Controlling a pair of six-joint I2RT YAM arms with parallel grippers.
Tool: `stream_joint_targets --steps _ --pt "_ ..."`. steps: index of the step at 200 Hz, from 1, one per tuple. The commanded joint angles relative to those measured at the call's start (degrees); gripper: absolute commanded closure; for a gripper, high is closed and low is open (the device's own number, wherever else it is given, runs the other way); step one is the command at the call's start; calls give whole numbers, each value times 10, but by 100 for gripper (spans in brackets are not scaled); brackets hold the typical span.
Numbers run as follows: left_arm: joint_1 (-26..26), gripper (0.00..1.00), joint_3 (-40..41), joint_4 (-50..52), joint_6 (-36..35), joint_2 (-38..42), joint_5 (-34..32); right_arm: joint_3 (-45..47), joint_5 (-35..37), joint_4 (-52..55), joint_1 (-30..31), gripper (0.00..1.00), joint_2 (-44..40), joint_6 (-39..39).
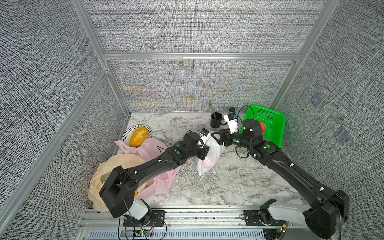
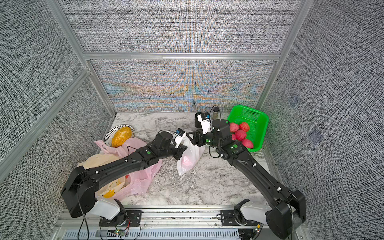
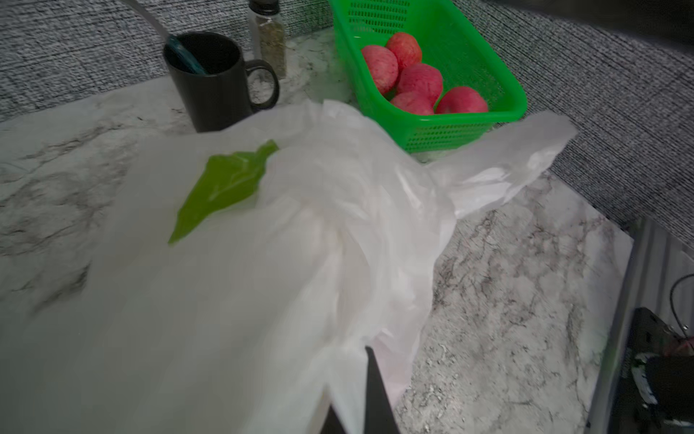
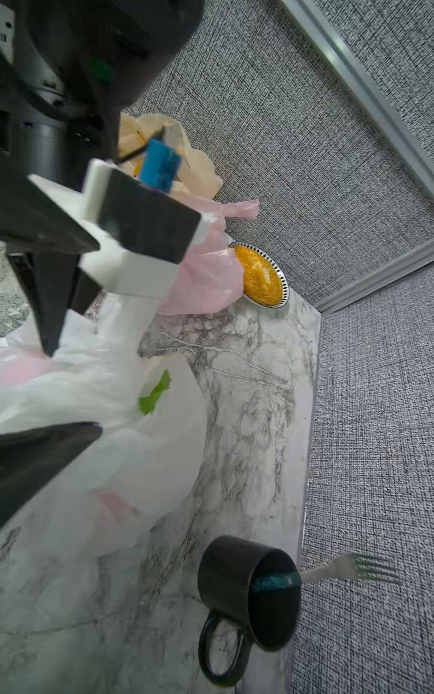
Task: Untie the knot of a plastic bag & take out the apple
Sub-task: Move the plastic bag to the center of the board.
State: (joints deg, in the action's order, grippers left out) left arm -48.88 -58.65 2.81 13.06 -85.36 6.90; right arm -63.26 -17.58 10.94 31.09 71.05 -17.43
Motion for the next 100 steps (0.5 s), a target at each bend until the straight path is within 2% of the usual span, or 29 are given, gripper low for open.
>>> stream_joint_targets --steps 1,30,48,66,100 --pt "-22 100 14 -30 3 6 -20 1 49 26 32 32 5 7" --pt "-45 100 33 -45 8 15 -35 21 110 49 42 33 -8 -5" --pt "-57 100 41 -47 6 18 -39 29 123 59 43 34 -14 -10" --pt "-62 100 52 -53 14 26 -53 22 144 97 42 39 -17 -17" --pt "-62 100 68 -65 28 31 -64 80 118 62 43 39 -83 -32"
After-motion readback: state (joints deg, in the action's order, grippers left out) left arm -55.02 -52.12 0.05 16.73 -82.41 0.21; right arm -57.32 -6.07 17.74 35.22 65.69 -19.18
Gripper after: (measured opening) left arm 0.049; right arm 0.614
